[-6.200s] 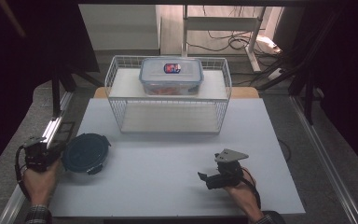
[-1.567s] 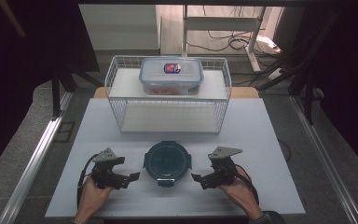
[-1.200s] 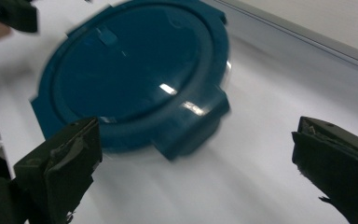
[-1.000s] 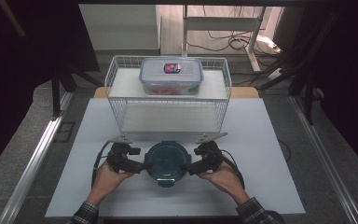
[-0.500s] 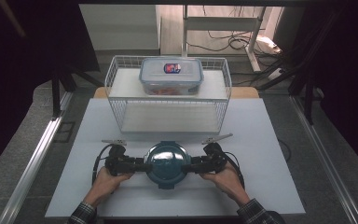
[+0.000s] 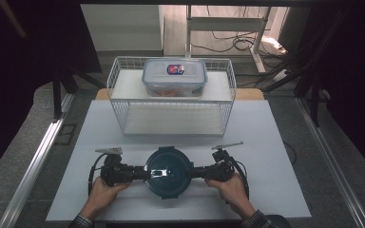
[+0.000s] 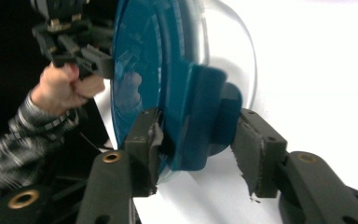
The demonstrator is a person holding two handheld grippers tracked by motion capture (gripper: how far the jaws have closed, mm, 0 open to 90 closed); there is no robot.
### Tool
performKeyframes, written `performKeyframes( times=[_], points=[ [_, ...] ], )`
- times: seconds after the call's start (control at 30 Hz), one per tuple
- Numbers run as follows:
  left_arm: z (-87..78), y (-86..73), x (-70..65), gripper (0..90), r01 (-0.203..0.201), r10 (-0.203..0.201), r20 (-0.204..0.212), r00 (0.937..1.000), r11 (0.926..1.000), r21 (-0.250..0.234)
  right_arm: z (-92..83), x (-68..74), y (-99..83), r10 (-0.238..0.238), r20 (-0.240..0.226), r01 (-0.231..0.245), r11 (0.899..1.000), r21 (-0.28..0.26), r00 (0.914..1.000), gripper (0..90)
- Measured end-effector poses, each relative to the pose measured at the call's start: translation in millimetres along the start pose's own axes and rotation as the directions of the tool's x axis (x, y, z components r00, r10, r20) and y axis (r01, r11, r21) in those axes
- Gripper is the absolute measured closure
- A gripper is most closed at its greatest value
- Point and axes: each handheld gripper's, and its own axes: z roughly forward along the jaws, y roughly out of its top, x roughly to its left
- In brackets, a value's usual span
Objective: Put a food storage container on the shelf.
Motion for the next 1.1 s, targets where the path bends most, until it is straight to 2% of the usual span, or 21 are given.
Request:
performKeyframes(
  times=[0.1,0.17,0.23,0.27,0.37,0.47,0.6,0.87,1.1],
  points=[
    [1.2,1.2,-2.6,56.2,0.013,-0.014,-0.011,0.9998,0.9996,-0.025,-2.8,-0.2,0.2,-0.007,0.013,0.007,1.0,-0.019,0.9999,56.2],
    [3.3,2.6,-3.9,57.1,0.017,-0.018,-0.028,0.9994,0.9994,-0.032,-5.5,5.2,1.3,-0.054,0.051,0.056,0.998,-0.04,0.9972,56.0],
    [5.2,3.2,-2.6,57.5,0.032,-0.032,-0.011,0.9994,0.9982,-0.052,-8.9,11.2,3.4,-0.101,0.096,0.107,0.992,-0.064,0.9903,55.9],
    [5.9,4.0,-2.8,57.5,0.038,-0.038,-0.007,0.9993,0.9975,-0.059,-10.8,12.1,4.3,-0.104,0.102,0.113,0.991,-0.077,0.9893,56.0],
    [5.4,8.6,-7.4,57.4,0.025,-0.026,-0.016,0.9995,0.9968,-0.076,-15.0,11.9,5.7,-0.108,0.098,0.118,0.988,-0.098,0.9892,56.1],
    [-0.4,14.7,-9.6,57.6,0.018,-0.019,-0.004,0.9998,0.9933,-0.114,-18.4,15.1,6.9,-0.116,0.086,0.125,0.986,-0.109,0.9895,56.4],
    [-9.0,24.7,-15.1,57.4,-0.006,0.003,-0.016,0.9999,0.9889,-0.148,-21.5,25.5,12.0,-0.157,0.092,0.167,0.979,-0.118,0.9833,56.7],
    [-17.9,41.5,-21.5,57.2,-0.028,0.024,-0.028,0.9993,0.9856,-0.167,-27.8,36.2,28.5,-0.204,0.102,0.217,0.966,-0.138,0.9737,56.7],
    [-26.7,67.8,-33.8,57.1,-0.057,0.05,-0.042,0.9979,0.9823,-0.179,-40.6,47.6,49.5,-0.239,0.112,0.255,0.954,-0.159,0.9645,56.7]
  ],
)
